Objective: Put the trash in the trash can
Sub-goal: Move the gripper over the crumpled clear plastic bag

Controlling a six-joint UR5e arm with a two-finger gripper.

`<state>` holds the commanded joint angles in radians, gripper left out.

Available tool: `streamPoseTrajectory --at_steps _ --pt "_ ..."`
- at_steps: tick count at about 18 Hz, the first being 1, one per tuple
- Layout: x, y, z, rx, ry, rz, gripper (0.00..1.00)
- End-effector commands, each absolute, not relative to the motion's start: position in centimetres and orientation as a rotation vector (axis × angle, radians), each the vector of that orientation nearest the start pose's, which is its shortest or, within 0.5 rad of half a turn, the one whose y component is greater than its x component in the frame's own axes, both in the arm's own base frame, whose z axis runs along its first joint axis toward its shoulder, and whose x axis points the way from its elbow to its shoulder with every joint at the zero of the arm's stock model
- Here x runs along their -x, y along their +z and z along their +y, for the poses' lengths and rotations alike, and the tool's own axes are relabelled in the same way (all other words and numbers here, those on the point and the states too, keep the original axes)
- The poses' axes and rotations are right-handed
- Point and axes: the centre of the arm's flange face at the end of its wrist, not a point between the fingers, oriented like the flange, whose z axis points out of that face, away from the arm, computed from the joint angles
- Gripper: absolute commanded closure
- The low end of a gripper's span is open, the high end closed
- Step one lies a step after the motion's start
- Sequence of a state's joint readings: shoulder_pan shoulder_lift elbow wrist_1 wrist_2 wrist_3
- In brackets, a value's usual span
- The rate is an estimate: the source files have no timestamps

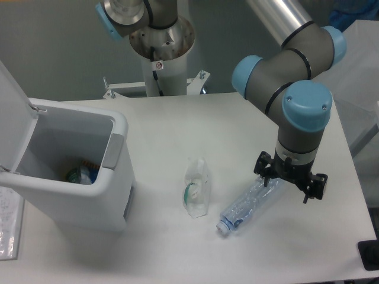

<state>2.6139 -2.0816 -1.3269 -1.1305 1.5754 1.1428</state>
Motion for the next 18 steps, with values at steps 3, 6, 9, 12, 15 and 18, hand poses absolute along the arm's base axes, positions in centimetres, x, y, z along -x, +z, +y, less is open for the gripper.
streamPoseTrajectory --at_steps 3,6,9,12,15,18 --pt "53.7 34.8 46.9 3.051 0.237 0.143 0.0" --pt "52.8 33.9 47.2 3.055 0.205 0.085 0.0" --pt "50.5 32.4 47.1 3.054 0.17 -0.078 0.0" --pt "47.5 31.6 47.4 3.014 0.233 -0.108 0.0" --pt "44.9 31.3 47.7 3.01 0.221 -0.107 0.0" --pt "41.6 29.5 47.9 3.04 0.165 -0.086 0.0"
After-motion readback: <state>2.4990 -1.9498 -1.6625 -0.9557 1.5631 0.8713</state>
